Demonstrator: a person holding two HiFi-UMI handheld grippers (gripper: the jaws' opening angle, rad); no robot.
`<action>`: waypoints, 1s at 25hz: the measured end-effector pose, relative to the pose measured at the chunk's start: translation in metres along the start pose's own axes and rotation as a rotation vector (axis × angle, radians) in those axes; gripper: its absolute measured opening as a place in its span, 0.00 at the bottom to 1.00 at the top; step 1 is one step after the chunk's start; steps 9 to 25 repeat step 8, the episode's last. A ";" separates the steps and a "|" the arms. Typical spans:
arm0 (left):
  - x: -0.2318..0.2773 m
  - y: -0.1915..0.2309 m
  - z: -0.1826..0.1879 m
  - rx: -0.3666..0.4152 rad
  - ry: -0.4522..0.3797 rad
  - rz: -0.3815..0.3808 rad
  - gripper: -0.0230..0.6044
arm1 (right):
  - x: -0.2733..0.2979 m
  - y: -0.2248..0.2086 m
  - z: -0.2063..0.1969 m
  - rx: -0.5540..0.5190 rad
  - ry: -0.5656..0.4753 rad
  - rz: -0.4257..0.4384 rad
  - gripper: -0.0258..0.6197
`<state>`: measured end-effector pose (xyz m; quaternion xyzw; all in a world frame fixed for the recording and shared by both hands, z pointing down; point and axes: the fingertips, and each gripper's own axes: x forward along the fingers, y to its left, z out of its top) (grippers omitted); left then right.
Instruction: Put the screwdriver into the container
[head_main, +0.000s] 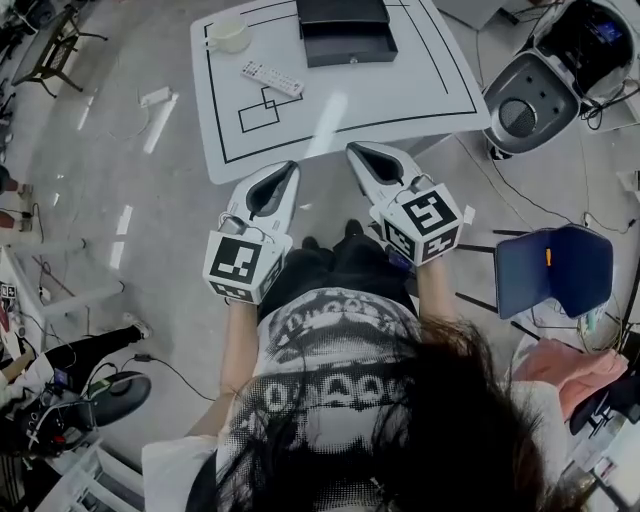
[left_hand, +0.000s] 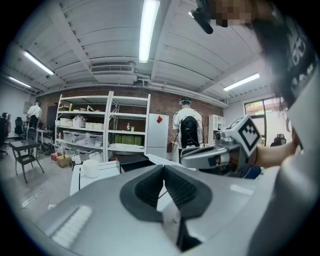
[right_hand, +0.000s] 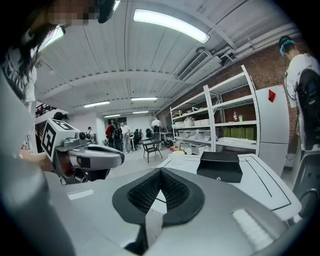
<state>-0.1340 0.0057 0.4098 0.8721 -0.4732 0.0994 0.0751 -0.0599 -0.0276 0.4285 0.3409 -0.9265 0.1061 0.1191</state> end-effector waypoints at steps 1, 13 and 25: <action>-0.001 -0.001 0.000 0.000 -0.002 -0.002 0.04 | -0.001 0.000 -0.001 -0.001 0.001 -0.003 0.03; -0.002 -0.004 -0.004 0.008 -0.017 -0.015 0.04 | -0.006 -0.003 -0.003 -0.023 -0.008 -0.027 0.03; -0.002 -0.004 -0.004 0.008 -0.017 -0.015 0.04 | -0.006 -0.003 -0.003 -0.023 -0.008 -0.027 0.03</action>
